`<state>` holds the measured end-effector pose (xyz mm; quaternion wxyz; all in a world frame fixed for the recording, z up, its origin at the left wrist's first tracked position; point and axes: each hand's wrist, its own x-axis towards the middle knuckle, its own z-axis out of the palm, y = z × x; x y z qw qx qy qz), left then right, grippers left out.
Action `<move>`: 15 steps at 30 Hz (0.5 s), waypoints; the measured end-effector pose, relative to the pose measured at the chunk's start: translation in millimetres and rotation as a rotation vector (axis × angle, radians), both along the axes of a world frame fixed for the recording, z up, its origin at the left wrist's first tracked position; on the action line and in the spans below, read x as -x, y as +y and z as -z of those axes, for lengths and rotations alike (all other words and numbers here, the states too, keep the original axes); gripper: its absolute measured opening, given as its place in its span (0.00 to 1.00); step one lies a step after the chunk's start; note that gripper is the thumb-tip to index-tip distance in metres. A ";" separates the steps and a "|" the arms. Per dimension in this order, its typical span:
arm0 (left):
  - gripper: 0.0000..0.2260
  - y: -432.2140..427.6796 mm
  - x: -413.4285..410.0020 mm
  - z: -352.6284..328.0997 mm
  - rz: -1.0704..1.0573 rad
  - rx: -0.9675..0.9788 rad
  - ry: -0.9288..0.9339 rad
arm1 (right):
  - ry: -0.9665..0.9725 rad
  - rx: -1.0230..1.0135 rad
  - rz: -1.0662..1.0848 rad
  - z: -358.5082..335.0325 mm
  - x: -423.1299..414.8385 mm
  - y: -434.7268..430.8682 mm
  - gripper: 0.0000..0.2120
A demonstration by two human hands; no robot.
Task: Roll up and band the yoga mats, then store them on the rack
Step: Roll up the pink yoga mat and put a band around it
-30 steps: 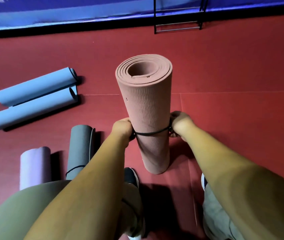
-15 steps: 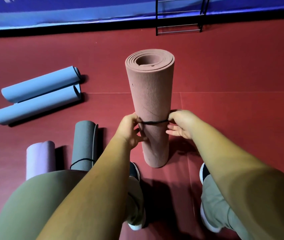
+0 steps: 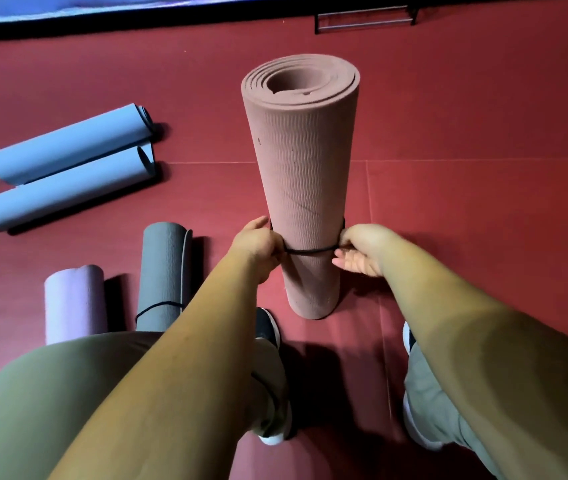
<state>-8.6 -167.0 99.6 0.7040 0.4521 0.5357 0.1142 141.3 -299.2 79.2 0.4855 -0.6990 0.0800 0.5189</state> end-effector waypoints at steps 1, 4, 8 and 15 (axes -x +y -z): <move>0.38 1.9 1.3 6.3 -0.017 -0.006 0.016 | -0.006 0.001 0.011 4.4 0.0 0.7 0.06; 0.34 7.6 7.7 26.0 -0.031 -0.027 0.096 | -0.068 0.018 0.005 14.2 0.0 4.6 0.13; 0.29 7.2 12.4 42.6 0.022 -0.075 0.166 | -0.096 0.063 0.005 24.8 5.2 9.0 0.17; 0.16 17.9 15.5 24.7 0.265 -0.183 0.253 | -0.340 0.052 -0.233 2.3 -9.5 8.3 0.26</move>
